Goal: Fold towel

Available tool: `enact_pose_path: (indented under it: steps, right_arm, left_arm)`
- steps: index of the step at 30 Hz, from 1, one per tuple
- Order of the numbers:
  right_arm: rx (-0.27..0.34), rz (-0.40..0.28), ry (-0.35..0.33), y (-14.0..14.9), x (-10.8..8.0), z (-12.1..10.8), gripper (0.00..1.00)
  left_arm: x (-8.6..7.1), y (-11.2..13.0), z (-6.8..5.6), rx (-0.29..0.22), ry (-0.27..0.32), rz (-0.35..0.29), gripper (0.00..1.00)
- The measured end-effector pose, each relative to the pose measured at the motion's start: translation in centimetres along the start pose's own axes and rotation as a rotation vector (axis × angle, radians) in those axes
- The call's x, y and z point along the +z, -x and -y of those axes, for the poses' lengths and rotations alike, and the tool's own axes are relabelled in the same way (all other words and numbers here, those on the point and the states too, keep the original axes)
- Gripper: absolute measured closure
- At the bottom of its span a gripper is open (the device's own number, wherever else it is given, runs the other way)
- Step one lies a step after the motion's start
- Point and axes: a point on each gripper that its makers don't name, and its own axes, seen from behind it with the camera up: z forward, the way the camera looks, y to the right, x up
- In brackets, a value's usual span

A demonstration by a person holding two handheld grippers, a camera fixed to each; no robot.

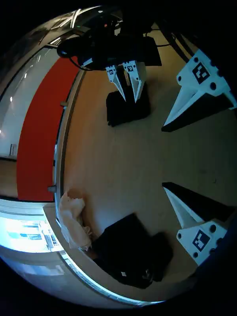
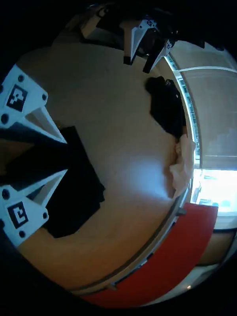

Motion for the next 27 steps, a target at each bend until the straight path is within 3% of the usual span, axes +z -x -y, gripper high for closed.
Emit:
enact_pose_path:
  steps: [3, 5, 16, 27]
  right_arm:
    - [0.010, 0.004, 0.007, 0.2, -0.1, -0.1, 0.23]
    - [0.018, 0.004, 0.014, 0.3, -0.2, -0.2, 0.17]
    - [0.052, 0.000, 0.050, 1.2, -1.3, -1.0, 0.17]
    - [0.106, 0.018, 0.102, 4.3, -3.5, -2.4, 0.17]
  left_arm:
    - [0.1, -0.1, 0.1, 0.001, -0.001, -0.001, 0.06]
    - [0.1, -0.2, 0.1, 0.001, -0.002, -0.003, 0.06]
    - [0.3, -0.5, 0.0, 0.007, -0.002, -0.007, 0.06]
    - [0.6, -0.8, -0.3, 0.014, 0.001, -0.006, 0.06]
